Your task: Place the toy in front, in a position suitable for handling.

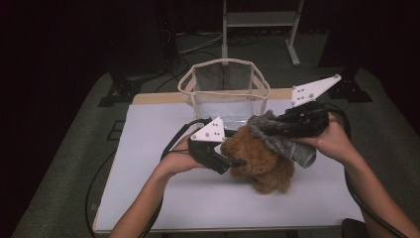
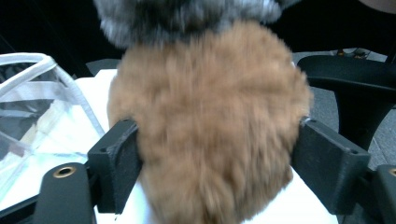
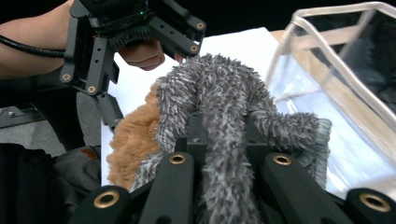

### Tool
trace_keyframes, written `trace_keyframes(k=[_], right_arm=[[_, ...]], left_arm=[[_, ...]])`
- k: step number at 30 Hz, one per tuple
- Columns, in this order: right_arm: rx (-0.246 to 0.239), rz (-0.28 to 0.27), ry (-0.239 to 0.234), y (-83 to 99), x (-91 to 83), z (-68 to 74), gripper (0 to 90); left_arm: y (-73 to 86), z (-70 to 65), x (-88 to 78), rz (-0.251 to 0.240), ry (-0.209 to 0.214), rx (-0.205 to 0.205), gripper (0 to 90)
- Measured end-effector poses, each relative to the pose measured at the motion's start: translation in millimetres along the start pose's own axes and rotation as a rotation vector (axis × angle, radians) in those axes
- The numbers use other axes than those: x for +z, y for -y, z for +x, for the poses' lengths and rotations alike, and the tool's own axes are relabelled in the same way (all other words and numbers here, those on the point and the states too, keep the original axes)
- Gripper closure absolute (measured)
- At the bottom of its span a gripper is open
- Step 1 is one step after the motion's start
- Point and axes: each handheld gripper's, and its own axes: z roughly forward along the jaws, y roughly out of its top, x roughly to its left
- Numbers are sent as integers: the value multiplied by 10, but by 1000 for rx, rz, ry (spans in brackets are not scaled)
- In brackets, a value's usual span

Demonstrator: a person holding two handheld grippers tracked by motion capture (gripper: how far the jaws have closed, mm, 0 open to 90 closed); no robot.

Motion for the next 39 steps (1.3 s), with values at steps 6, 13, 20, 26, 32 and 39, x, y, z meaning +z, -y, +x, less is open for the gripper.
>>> trace_keyframes(k=[6, 13, 20, 26, 32, 39], right_arm=[[-31, 10, -61, -107, 407, 38, 784], [-31, 43, -82, -56, 743, 45, 779], [30, 74, -81, 278, 823, -56, 773], [121, 61, -70, 628, 835, -209, 770], [138, 39, -80, 692, 937, -243, 770], [106, 65, -87, 597, 1277, -165, 765]], left_arm=[[53, -51, -62, 39, -23, 38, 196], [406, -35, -132, 73, -56, -16, 250], [765, -10, -259, 82, -99, -105, 249], [989, -35, -350, 81, -114, -133, 250], [1004, -44, -449, 62, -143, -108, 249], [951, -178, -322, 90, -80, -37, 248]])
